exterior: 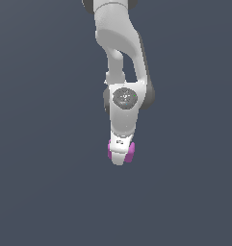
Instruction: Pick up the object and move it to a goal position.
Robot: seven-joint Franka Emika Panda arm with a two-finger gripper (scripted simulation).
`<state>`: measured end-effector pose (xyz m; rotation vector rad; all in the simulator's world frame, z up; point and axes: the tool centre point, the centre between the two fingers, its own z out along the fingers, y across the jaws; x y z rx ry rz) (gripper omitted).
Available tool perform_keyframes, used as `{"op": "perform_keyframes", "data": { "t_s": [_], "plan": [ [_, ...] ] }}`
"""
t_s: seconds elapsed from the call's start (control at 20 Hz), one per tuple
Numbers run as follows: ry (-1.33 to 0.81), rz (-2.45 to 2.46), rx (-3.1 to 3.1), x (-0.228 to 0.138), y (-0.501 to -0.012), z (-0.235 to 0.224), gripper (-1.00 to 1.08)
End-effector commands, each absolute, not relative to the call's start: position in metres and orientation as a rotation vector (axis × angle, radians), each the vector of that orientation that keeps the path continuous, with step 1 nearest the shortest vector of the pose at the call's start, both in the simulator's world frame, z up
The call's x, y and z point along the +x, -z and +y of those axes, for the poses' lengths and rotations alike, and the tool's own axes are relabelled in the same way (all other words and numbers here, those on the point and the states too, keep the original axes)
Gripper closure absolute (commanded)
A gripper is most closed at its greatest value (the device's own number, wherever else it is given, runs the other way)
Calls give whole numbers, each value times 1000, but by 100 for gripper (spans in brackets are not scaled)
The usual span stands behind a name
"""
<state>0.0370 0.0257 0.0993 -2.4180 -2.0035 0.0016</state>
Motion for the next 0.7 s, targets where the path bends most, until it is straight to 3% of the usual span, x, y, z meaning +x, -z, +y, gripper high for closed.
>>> {"op": "perform_keyframes", "data": {
  "t_s": [0.0,0.1,0.15,0.65],
  "plan": [
    [0,-2004,-2419,38,-96,26,-92],
    [0,-2004,-2419,39,-96,26,-92],
    [0,-2004,-2419,39,-96,26,108],
    [1,-2005,-2420,39,-96,26,108]
  ]
}}
